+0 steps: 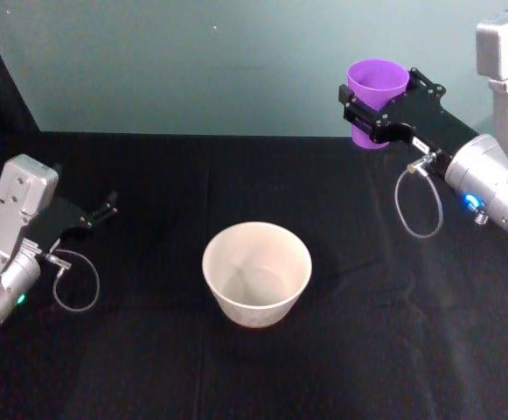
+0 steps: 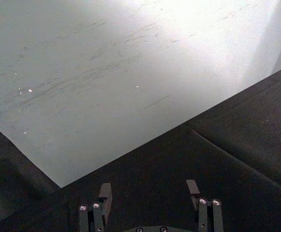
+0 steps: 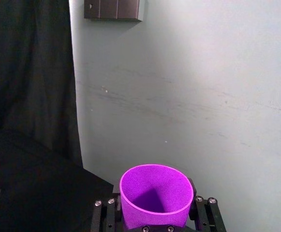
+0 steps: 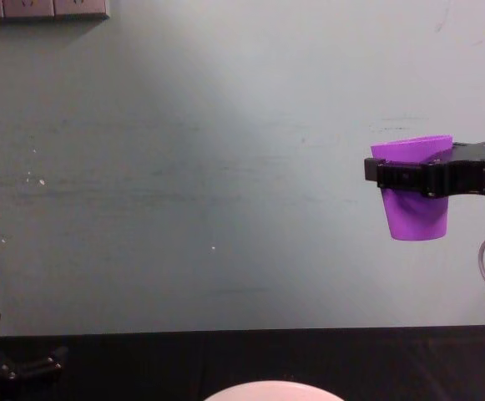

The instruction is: Pick up the cup and pour the mung beans from the cup into the bowl.

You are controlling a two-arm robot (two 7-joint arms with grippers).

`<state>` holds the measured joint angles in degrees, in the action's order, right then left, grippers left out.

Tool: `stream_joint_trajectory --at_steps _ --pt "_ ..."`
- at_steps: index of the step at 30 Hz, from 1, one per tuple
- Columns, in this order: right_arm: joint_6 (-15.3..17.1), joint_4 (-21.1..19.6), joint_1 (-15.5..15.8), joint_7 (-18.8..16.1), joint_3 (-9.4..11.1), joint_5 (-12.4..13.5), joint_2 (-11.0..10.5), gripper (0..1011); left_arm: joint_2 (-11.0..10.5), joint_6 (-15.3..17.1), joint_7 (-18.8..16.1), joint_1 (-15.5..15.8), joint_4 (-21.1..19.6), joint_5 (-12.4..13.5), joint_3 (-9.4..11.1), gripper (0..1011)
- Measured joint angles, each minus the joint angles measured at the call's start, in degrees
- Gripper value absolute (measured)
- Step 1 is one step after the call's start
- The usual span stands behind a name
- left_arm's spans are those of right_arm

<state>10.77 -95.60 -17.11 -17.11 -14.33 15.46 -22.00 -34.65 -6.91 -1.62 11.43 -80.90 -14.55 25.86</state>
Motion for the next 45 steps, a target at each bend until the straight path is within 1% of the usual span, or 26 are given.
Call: stream_joint_trajectory --at_steps 45 --pt "0.0 0.0 0.0 0.0 0.0 0.0 0.0 750 0.0 0.0 0.0 0.0 0.0 0.0 0.0 1000"
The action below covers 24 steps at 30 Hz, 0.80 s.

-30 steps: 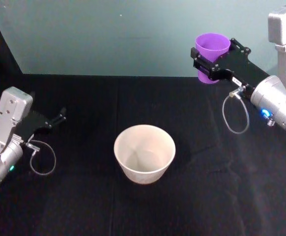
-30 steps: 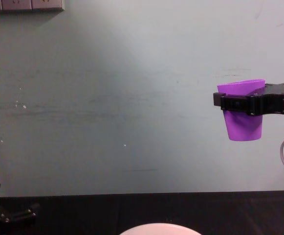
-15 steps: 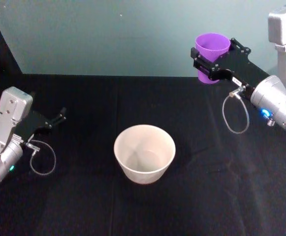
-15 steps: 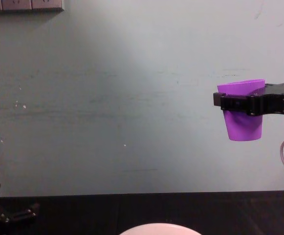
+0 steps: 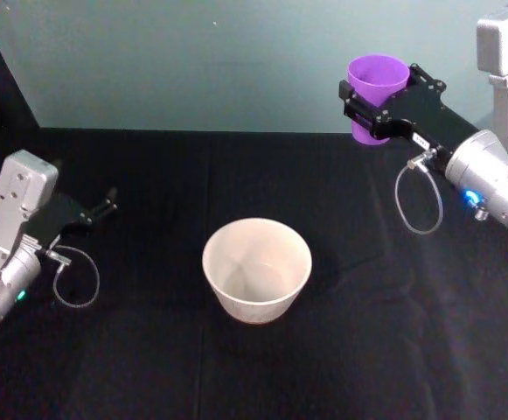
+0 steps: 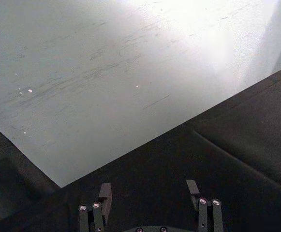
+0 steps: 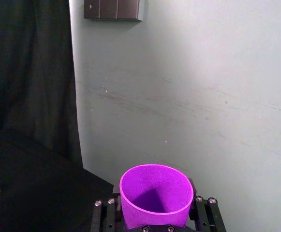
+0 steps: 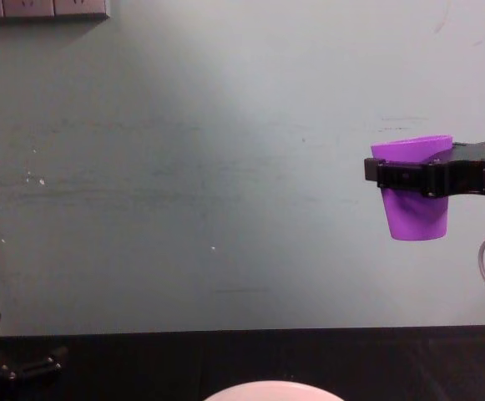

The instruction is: Pick up the cup and pour the mung beans from the cup into the bowl.

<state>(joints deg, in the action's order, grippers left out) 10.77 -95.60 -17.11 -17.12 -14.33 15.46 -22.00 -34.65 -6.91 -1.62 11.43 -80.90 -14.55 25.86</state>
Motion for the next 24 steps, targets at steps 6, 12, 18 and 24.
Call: stream_joint_trajectory --at_steps 6,12,18,24 --pt "0.0 0.0 0.0 0.0 0.0 0.0 0.0 751 0.0 0.0 0.0 0.0 0.0 0.0 0.0 1000" --pt "0.0 0.0 0.0 0.0 0.0 0.0 0.0 750 0.0 0.0 0.0 0.0 0.0 0.0 0.0 1000" --pt "0.0 0.0 0.0 0.0 0.0 0.0 0.0 750 0.0 0.0 0.0 0.0 0.0 0.0 0.0 1000" --pt "0.0 0.0 0.0 0.0 0.0 0.0 0.0 750 0.0 0.0 0.0 0.0 0.0 0.0 0.0 1000"
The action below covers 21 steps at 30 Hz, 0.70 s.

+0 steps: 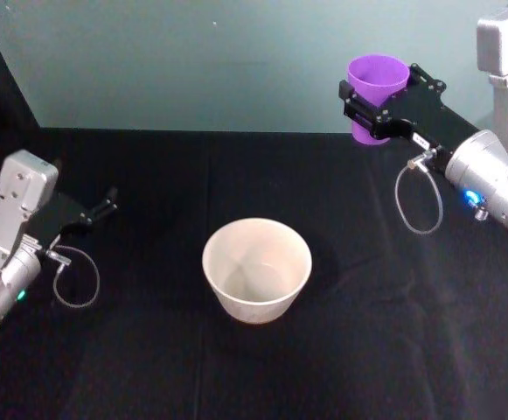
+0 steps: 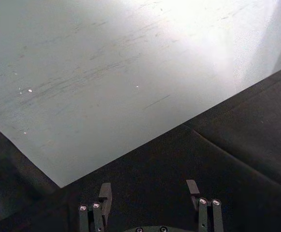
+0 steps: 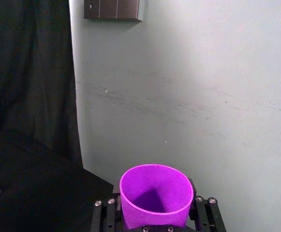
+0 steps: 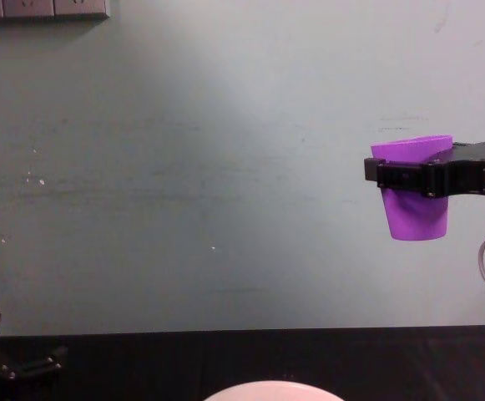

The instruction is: Pick up the cup and pour the mung beans from the cup into the bowl.

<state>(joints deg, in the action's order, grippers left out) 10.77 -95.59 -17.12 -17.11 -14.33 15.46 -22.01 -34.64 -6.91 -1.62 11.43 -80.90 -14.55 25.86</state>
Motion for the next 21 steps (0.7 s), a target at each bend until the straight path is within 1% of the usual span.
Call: stream_joint_trajectory --at_steps 21 --pt "0.0 0.0 0.0 0.0 0.0 0.0 0.0 750 0.0 0.0 0.0 0.0 0.0 0.0 0.0 1000"
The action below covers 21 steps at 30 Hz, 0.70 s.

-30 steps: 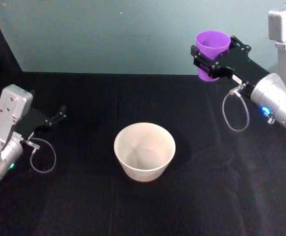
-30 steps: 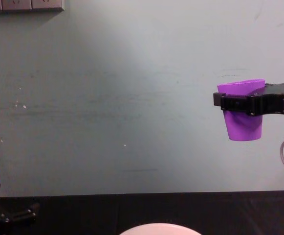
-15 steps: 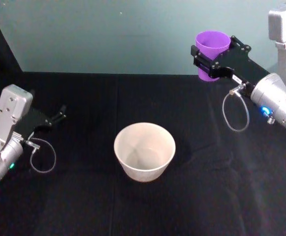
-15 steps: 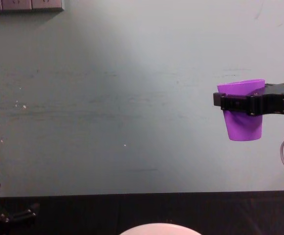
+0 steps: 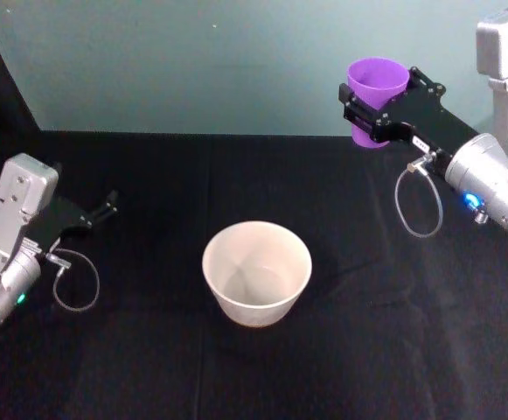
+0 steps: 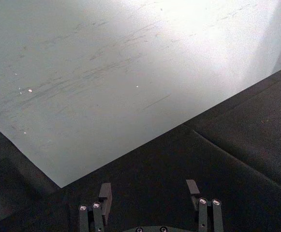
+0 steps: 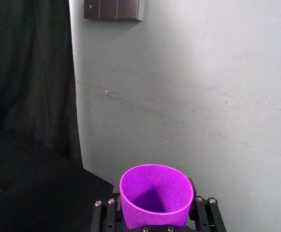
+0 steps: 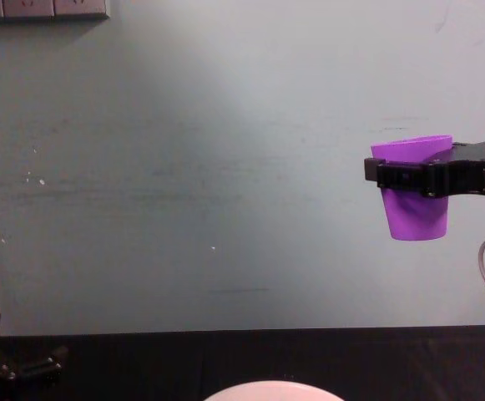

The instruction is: Pick up the cup and pour the mung beans from the cup into the bowl.

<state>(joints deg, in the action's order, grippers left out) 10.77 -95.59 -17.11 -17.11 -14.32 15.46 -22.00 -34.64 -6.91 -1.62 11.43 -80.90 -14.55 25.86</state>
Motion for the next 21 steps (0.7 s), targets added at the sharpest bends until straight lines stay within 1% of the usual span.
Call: stream_joint_trajectory --at_steps 21 --pt "0.0 0.0 0.0 0.0 0.0 0.0 0.0 750 0.0 0.0 0.0 0.0 0.0 0.0 0.0 1000"
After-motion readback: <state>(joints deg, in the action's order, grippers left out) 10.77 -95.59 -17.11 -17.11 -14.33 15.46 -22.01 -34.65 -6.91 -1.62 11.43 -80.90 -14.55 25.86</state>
